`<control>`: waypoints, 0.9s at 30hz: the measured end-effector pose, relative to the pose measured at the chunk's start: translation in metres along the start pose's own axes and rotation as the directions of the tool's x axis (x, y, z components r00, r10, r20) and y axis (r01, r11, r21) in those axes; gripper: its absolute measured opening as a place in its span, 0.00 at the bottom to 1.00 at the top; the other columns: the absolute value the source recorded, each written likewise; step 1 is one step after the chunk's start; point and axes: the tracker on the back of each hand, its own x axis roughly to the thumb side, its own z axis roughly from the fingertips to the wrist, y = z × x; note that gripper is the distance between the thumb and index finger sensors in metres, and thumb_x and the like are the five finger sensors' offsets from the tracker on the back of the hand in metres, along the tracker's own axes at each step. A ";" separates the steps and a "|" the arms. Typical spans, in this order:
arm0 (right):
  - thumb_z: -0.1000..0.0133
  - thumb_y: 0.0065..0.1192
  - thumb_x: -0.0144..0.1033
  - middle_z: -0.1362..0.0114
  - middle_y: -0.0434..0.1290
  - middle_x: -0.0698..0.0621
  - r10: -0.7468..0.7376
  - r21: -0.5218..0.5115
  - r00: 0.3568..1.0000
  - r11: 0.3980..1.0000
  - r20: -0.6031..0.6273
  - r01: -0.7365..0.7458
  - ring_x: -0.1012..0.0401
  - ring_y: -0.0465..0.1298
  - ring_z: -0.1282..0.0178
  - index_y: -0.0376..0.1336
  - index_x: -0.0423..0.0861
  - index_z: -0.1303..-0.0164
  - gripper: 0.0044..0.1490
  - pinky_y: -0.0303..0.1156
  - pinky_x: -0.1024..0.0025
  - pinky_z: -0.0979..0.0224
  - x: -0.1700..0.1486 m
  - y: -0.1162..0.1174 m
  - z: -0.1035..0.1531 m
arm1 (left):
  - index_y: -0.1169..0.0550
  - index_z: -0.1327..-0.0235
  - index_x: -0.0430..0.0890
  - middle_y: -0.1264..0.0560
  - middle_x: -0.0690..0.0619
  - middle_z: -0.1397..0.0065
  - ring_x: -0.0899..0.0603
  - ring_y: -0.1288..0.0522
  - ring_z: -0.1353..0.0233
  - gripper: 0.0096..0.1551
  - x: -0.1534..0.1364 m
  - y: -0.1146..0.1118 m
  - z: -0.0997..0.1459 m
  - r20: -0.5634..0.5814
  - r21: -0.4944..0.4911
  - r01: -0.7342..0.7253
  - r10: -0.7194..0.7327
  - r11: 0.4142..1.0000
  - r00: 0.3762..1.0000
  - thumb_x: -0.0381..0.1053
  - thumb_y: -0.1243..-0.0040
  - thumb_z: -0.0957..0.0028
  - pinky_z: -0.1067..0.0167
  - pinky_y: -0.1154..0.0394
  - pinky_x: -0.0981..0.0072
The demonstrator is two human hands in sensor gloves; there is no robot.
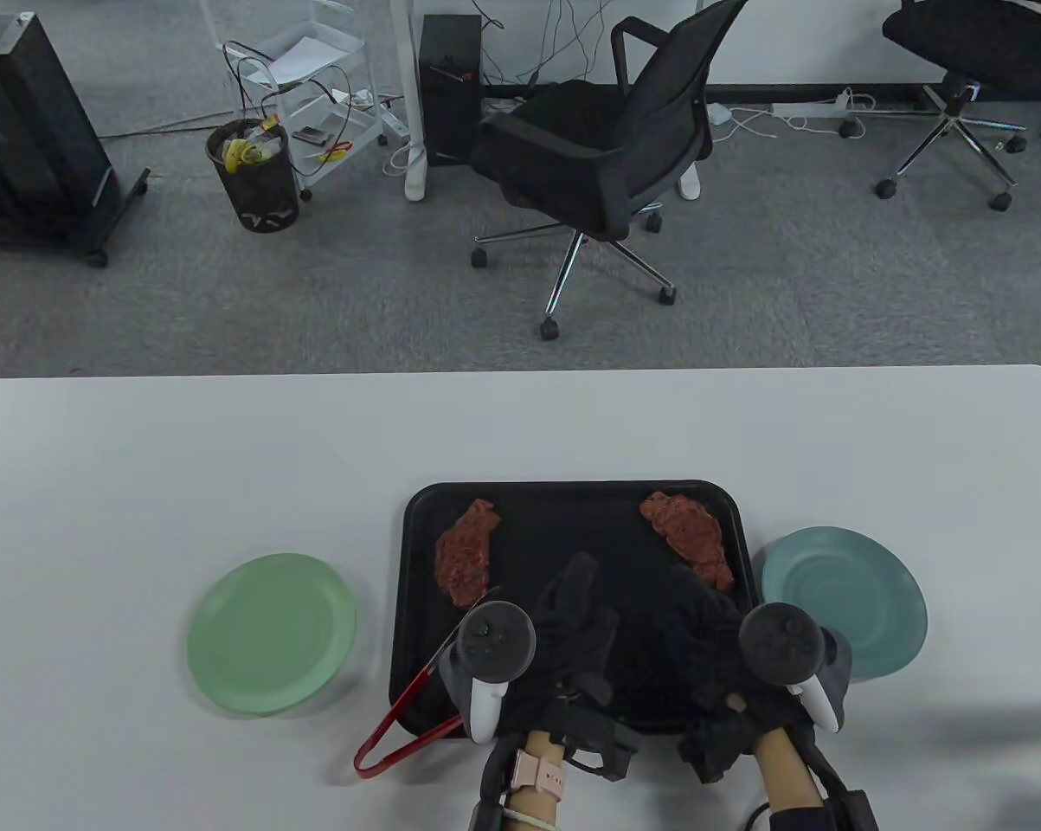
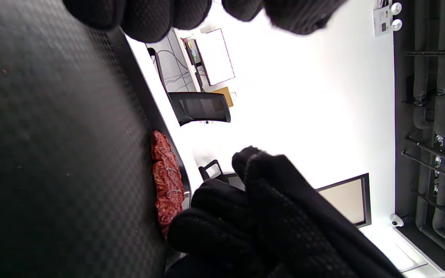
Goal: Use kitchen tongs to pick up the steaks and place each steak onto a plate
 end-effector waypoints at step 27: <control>0.47 0.58 0.43 0.29 0.64 0.31 0.012 -0.012 1.000 1.000 0.002 -0.012 0.40 0.72 0.41 0.52 0.37 0.25 0.43 0.72 0.47 0.42 -0.023 0.001 0.002 | 0.42 0.22 0.47 0.43 0.37 0.23 0.27 0.38 0.29 0.41 0.006 0.007 0.005 0.020 0.031 -0.025 0.024 0.999 1.000 0.53 0.44 0.50 0.35 0.36 0.41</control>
